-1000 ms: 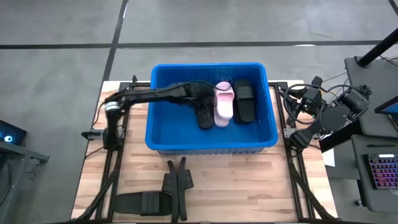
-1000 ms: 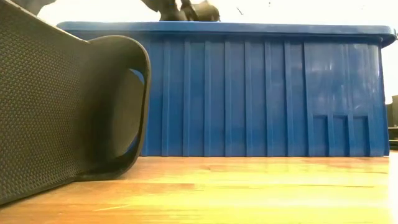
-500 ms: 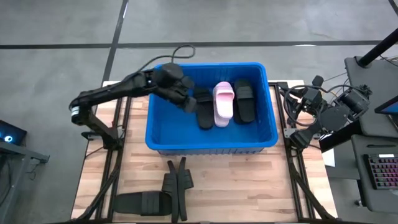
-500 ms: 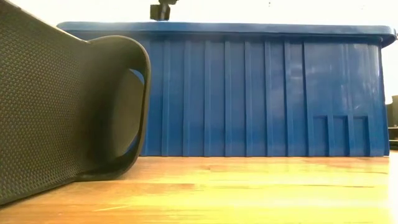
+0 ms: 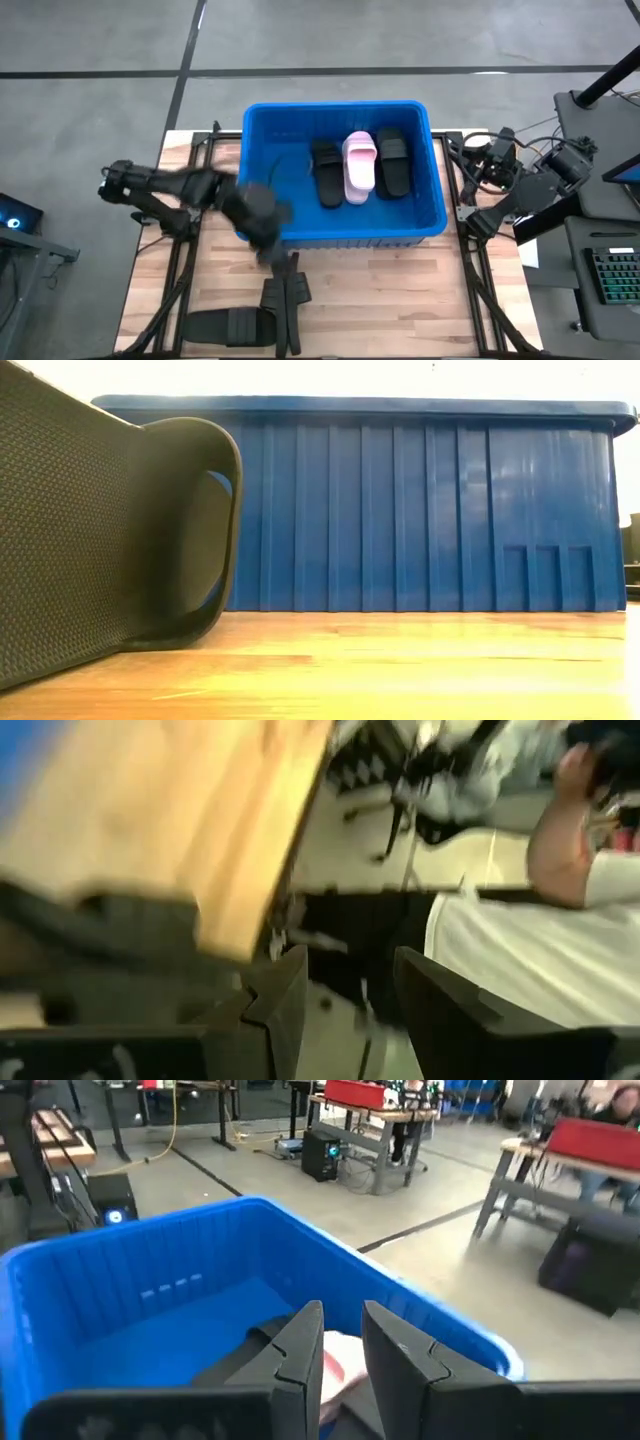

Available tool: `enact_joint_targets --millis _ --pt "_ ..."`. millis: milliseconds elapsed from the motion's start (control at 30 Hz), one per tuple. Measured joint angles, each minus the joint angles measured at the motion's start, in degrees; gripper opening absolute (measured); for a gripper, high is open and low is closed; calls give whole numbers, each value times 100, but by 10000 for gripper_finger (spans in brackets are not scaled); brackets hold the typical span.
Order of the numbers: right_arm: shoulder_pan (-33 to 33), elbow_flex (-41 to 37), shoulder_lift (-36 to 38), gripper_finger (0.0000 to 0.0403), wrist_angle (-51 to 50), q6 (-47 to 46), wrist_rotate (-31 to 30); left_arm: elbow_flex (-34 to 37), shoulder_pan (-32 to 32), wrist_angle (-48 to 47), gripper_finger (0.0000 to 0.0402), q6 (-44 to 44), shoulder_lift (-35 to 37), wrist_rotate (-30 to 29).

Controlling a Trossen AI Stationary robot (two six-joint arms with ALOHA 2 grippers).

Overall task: Pick and place slides into bin
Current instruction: Put the black slide into the blue bin

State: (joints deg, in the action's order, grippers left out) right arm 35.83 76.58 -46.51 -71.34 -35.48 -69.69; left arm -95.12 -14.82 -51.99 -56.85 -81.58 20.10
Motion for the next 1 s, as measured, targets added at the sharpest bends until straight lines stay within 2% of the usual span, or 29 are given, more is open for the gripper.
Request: enact_joint_targets --millis 67,200,333,433,533,633,767,1000 --pt "2 0 -45 63 2 -126 141 107 -528 -70 136 -542 -2 -185" --pt "0 -33 -196 63 15 -222 277 523 -1496 -117 136 -2183 -10 -569" --pt "2 -43 -428 63 12 -299 279 1028 -2524 -76 136 -3611 -13 -1412" --pt "2 -46 -619 63 14 -311 279 1533 -3228 202 136 -4501 -53 -1942" --pt "2 -46 -811 63 14 -311 271 2096 -3788 674 137 -5208 -89 -2050" --pt "2 -46 -1008 63 19 -311 271 2698 -4216 1320 148 -5945 -139 -2150" --pt "1 -46 -1242 63 23 -311 265 3427 -4573 2282 185 -6546 -177 -2506" --pt "2 -46 -1559 63 30 -311 264 4189 -4661 2931 271 -6835 -191 -2536"
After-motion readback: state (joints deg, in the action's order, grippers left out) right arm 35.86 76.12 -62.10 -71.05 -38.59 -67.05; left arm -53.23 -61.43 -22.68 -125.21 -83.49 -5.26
